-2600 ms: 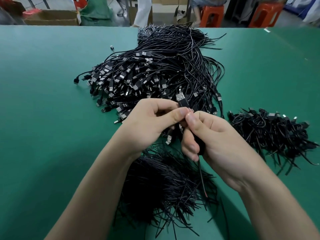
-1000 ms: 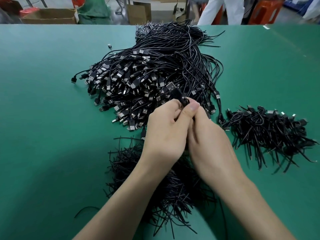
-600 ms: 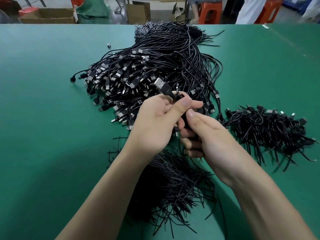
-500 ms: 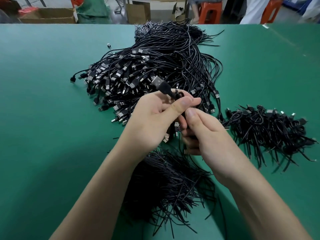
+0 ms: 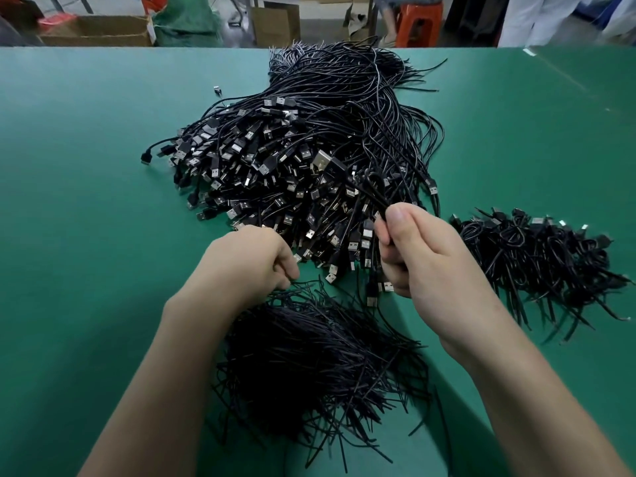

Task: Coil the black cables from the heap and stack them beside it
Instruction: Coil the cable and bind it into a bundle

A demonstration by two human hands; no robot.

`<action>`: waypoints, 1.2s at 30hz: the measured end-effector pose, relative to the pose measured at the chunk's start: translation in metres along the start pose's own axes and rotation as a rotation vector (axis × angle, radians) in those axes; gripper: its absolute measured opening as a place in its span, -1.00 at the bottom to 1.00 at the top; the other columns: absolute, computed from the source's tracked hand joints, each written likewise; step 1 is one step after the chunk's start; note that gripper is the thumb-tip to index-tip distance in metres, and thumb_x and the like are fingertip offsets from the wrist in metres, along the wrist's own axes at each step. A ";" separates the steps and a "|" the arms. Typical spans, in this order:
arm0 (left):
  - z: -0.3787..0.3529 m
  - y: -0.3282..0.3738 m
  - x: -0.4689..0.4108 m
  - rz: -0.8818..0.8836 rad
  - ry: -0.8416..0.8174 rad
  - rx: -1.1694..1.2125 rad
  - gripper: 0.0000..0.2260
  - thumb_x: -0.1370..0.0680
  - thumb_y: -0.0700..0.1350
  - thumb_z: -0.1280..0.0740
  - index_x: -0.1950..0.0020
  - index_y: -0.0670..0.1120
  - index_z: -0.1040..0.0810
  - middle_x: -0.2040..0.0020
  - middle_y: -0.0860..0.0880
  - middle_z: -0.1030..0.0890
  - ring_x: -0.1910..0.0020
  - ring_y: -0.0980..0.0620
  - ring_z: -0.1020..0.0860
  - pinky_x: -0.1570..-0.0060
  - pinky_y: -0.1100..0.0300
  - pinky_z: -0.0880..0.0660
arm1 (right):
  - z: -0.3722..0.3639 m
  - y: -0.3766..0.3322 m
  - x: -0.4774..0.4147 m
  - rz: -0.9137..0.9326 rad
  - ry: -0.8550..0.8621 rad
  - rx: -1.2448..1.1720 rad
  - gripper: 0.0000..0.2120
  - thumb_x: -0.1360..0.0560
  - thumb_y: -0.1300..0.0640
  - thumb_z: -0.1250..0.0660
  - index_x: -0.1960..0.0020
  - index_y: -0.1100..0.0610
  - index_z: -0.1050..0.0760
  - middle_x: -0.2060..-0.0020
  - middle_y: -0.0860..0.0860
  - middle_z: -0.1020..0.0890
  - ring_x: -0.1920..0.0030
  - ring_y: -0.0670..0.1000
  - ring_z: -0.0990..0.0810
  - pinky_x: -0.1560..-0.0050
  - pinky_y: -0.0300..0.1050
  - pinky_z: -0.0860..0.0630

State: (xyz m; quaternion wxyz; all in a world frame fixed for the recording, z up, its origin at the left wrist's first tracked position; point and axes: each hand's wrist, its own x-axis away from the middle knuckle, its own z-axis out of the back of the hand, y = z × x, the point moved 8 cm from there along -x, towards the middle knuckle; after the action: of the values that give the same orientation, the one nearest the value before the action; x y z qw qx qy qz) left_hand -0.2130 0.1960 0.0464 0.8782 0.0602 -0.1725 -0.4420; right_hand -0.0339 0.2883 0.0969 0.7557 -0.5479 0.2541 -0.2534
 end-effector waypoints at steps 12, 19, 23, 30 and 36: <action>0.024 0.002 0.008 -0.059 0.157 0.062 -0.85 -0.51 0.04 -0.54 0.23 0.23 -0.67 0.37 0.25 -0.60 0.29 0.27 -0.57 0.36 0.30 -0.37 | 0.001 0.004 -0.002 -0.019 -0.018 0.020 -0.61 -0.74 -0.02 -0.04 0.25 -0.02 -0.34 0.46 -0.18 -0.35 0.47 -0.16 -0.27 0.41 -0.27 -0.23; 0.043 0.008 0.021 -0.167 0.254 0.613 -0.87 -0.55 -0.15 -0.52 0.12 0.08 -0.71 0.35 0.15 -0.58 0.37 0.10 -0.48 0.32 0.32 -0.51 | -0.002 0.002 -0.001 0.022 -0.017 0.055 -0.63 -0.71 -0.08 -0.03 0.23 -0.02 -0.34 0.45 -0.16 -0.36 0.45 -0.16 -0.28 0.38 -0.22 -0.26; 0.028 0.050 0.028 -0.245 0.060 1.009 -0.84 -0.54 -0.19 -0.53 0.22 -0.01 -0.67 0.33 0.04 -0.44 0.35 0.05 -0.37 0.40 0.30 -0.35 | -0.008 -0.004 0.000 0.077 -0.019 0.063 -0.66 -0.69 -0.07 -0.06 0.22 -0.01 -0.37 0.42 -0.13 -0.37 0.40 -0.10 -0.29 0.34 -0.08 -0.27; 0.023 0.072 0.030 -0.358 -0.055 1.302 -0.77 -0.48 -0.14 -0.50 -0.13 -0.13 -0.72 0.27 0.02 -0.61 0.31 0.14 -0.56 0.27 0.31 -0.56 | 0.009 -0.007 0.000 0.096 0.110 0.196 -0.67 -0.72 -0.03 -0.09 0.22 -0.02 -0.35 0.39 -0.06 -0.46 0.38 -0.10 -0.36 0.28 0.13 -0.45; 0.016 0.075 0.028 -0.398 -0.225 1.636 -0.77 -0.58 -0.11 -0.33 -0.09 -0.16 -0.74 0.10 -0.05 -0.72 0.11 0.11 -0.65 -0.01 0.23 -0.63 | 0.008 -0.007 -0.002 0.069 0.090 0.041 -0.67 -0.67 -0.09 -0.07 0.21 -0.02 -0.38 0.46 -0.12 -0.41 0.45 -0.10 -0.31 0.37 -0.11 -0.29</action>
State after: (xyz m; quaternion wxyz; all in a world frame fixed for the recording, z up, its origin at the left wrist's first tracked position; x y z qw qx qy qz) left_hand -0.1462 0.2193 0.0874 0.4417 0.6612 -0.5102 -0.3279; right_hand -0.0308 0.2928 0.1060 0.7627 -0.5114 0.3014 -0.2566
